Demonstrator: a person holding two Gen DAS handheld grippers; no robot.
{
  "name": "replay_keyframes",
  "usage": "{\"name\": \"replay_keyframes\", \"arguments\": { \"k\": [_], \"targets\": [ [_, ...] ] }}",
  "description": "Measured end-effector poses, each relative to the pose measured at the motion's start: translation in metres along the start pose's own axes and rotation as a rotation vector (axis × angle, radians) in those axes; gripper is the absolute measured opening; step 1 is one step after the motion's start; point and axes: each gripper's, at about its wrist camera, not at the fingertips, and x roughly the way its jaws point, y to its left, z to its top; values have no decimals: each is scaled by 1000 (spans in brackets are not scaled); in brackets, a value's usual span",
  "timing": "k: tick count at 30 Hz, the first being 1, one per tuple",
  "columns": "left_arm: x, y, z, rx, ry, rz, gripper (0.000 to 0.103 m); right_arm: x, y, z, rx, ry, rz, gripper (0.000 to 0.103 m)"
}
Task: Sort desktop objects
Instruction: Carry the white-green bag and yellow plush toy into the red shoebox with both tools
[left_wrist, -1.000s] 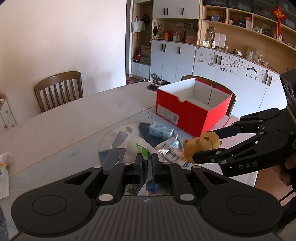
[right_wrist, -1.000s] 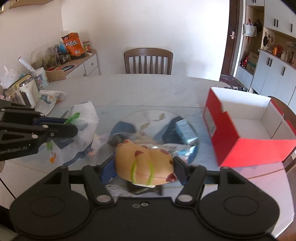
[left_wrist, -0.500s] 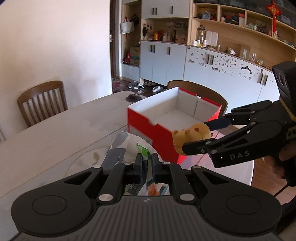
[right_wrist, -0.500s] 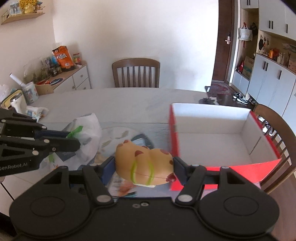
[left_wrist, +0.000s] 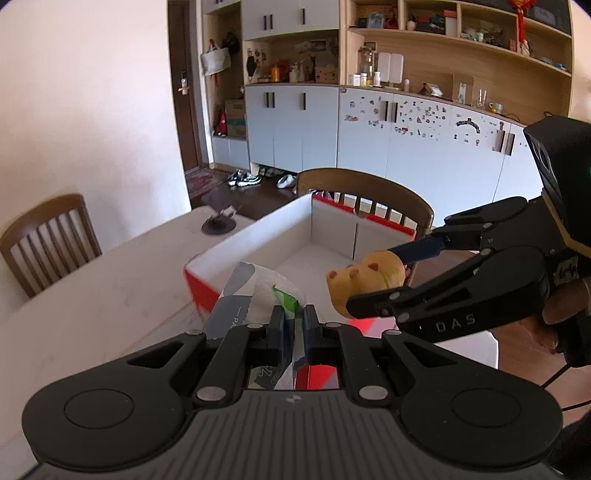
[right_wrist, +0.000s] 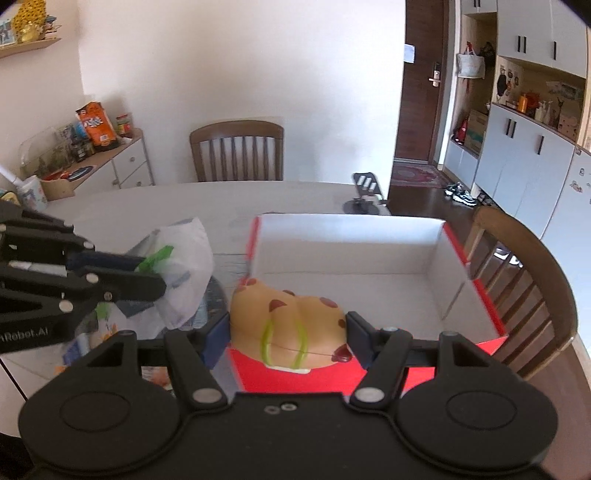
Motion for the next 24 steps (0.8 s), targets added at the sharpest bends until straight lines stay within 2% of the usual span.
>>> {"name": "replay_keyframes", "arguments": {
  "k": [7, 13, 24],
  "targets": [
    [45, -7, 36, 51, 8, -26, 8, 15, -37, 5, 8, 8, -41, 66],
    [88, -1, 56, 43, 47, -56, 8, 31, -63, 10, 13, 17, -60, 66],
    [157, -3, 61, 60, 158, -87, 8, 77, -87, 14, -6, 93, -60, 66]
  ]
}}
